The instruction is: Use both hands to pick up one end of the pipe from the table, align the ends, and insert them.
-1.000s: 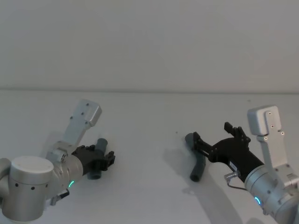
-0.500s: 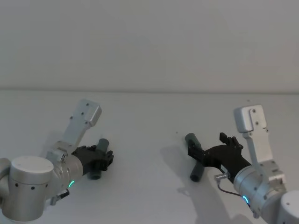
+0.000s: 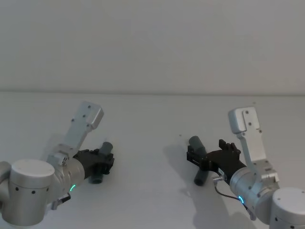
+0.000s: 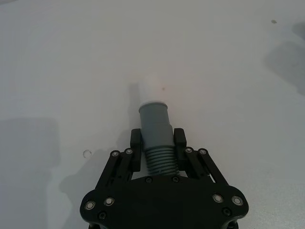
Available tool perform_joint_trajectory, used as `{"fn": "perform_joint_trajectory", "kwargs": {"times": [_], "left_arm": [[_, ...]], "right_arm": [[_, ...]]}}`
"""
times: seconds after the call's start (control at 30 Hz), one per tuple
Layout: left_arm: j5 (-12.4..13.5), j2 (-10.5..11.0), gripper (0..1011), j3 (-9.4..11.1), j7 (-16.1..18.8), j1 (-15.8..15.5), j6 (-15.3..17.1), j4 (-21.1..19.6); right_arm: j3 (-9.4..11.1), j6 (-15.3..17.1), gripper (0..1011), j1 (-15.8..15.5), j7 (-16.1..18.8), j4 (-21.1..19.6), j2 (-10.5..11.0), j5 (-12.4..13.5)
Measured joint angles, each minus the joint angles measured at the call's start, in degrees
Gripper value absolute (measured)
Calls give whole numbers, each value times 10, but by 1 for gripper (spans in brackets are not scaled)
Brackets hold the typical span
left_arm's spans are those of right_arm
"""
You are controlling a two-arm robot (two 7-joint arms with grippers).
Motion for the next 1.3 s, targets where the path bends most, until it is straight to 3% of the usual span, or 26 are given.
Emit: {"fn": "perform_joint_trajectory", "kwargs": {"times": [0.77,1.3], "left_arm": [[0,0,360,0,0,0,0,0],[0,0,360,0,0,0,0,0]], "right_arm": [[5,32,1002,29,-4,49,-27,-7],[11,43,1002,30,-6,62,-35,-12]]}}
